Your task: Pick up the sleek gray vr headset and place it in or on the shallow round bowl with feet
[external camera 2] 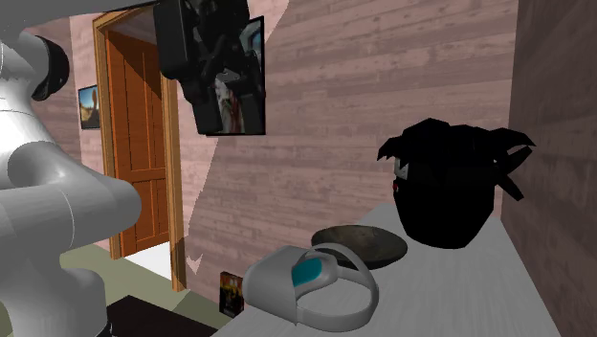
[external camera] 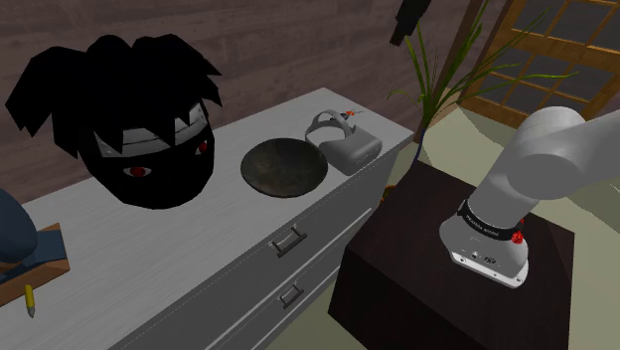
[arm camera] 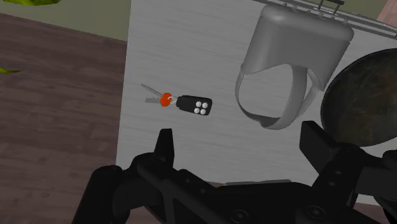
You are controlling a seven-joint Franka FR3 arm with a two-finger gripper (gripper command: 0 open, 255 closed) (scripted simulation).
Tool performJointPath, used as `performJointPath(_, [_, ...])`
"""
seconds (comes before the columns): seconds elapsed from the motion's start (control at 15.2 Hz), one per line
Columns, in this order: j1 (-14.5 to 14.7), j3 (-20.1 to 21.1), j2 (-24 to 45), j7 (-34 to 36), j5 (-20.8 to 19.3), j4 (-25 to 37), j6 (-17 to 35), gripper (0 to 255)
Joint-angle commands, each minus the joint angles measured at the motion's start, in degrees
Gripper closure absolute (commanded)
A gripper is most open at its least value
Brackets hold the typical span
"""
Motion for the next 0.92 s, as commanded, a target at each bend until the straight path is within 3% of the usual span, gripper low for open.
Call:
performJointPath(0.0, [0.0,0.0,0.0,0.0,0.0,0.0,0.0,0])
performJointPath(0.4, [-0.6,8.1,4.5,11.7,2.8,-4.6,7.8,0])
performJointPath(0.86, [-2.0,17.8,14.5,25.8,4.5,-5.6,17.2,0])
